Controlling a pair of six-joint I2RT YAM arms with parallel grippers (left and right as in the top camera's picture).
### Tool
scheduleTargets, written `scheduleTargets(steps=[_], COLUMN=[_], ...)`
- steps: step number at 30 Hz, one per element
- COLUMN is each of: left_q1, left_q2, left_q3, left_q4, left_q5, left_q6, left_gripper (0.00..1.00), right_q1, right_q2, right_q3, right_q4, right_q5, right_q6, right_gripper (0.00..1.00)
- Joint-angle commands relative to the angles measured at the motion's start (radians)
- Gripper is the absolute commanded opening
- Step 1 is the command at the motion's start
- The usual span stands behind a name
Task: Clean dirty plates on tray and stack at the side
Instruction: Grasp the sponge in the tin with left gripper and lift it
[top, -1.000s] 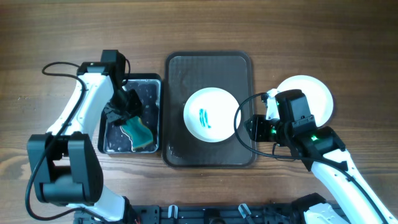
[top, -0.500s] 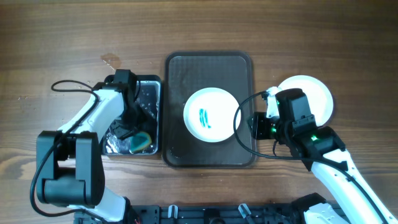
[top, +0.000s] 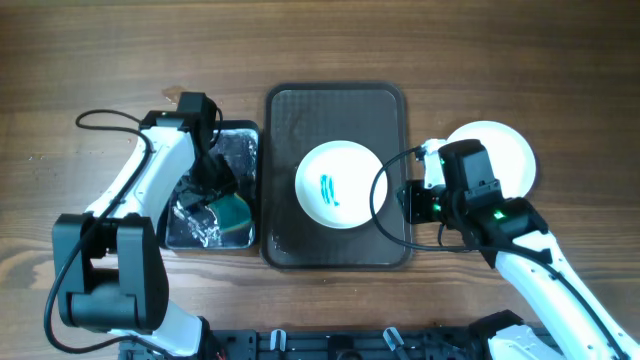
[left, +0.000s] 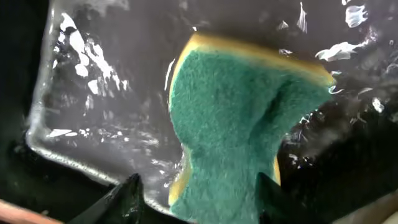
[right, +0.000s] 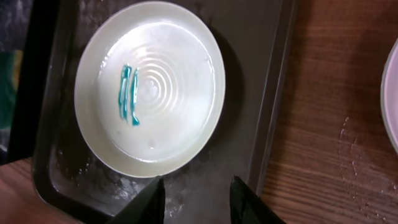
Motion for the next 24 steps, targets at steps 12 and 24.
scheduleTargets(steps=[12,24], left_q1=[-0.002,-0.076], left_q2=[-0.055,-0.054], left_q3=[-0.104,-0.193], left_q4=[0.090,0.192], left_q5=[0.065,0.055], left_q6=[0.037,0.028], left_gripper=[0.30,0.39], right_q1=[0.002,0.002], right_q2=[0.084,0.104], right_q3=[0.018,0.016], right_q4=[-0.009,0.006], right_q5=[0.013,0.014], right_q6=[-0.020,-0.017], right_gripper=[0.34,0.36])
